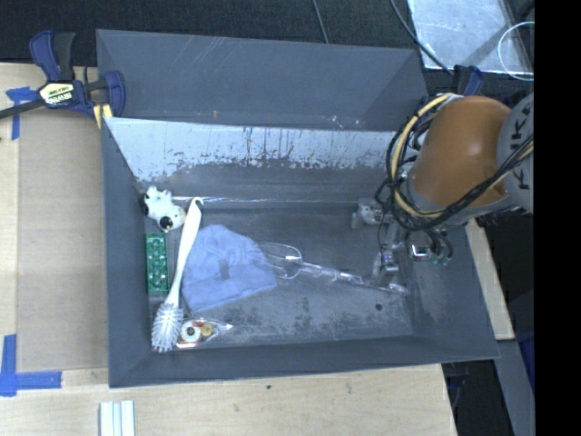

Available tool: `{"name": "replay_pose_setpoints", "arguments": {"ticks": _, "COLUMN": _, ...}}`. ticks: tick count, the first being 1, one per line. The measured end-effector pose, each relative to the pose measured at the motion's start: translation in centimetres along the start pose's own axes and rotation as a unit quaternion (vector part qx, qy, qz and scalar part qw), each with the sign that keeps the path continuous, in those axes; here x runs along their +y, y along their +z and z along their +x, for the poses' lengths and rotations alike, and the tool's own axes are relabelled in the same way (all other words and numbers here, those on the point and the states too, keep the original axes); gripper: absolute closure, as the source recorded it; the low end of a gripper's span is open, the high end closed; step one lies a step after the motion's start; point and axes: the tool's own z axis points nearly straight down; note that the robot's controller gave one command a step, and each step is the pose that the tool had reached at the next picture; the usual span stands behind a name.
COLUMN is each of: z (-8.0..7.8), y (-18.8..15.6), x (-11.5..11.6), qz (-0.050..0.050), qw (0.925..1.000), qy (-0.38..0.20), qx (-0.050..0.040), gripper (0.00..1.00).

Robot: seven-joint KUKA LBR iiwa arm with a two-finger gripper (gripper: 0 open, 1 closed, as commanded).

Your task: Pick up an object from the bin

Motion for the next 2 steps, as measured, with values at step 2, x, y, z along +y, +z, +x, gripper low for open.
{"name": "replay_pose_setpoints", "arguments": {"ticks": 2, "z": 2.1, "y": 1.1, "x": 4.1, "qz": 0.0, "qw": 0.9864, "qy": 0.164, "qx": -0.0039, "gripper": 0.0}}
